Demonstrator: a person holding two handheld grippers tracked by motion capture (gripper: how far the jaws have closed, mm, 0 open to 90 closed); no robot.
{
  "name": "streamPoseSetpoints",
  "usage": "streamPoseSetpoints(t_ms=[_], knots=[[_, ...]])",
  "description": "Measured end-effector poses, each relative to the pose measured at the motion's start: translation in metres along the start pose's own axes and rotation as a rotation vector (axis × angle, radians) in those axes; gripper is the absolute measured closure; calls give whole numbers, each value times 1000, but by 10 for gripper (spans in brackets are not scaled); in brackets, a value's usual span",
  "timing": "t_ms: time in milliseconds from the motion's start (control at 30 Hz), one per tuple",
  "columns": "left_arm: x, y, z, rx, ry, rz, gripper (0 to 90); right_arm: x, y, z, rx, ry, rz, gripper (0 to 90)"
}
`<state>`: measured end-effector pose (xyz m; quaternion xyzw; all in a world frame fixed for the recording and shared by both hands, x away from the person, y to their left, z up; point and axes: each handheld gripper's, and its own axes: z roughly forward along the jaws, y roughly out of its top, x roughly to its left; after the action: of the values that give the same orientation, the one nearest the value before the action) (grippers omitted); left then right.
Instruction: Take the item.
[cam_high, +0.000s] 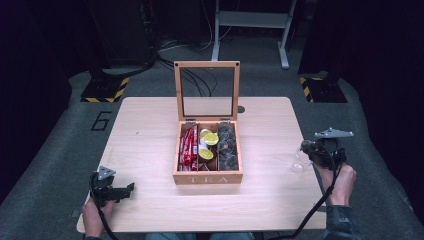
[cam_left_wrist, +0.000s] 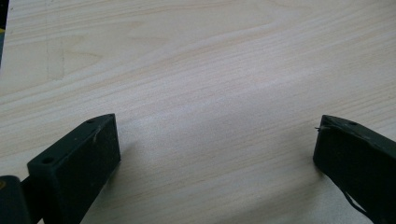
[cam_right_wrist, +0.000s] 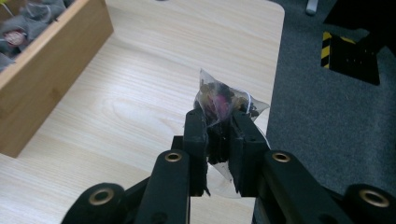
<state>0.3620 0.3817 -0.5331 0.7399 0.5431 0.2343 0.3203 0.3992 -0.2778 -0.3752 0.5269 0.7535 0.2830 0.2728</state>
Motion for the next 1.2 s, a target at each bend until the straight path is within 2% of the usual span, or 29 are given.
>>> streamPoseSetpoints(t_ms=[267,667,900,1200], knots=[[0,0,0,0,0,0,3,-6,-6,17,58,-8,34,781],[0,0,0,0,0,0,3,-8,-12,34,126,-6,31,780],[0,0,0,2,1,1,3,-10,-16,40,147,-3,42,778],[0,0,0,2,1,1,3,-12,-17,43,149,3,51,776]])
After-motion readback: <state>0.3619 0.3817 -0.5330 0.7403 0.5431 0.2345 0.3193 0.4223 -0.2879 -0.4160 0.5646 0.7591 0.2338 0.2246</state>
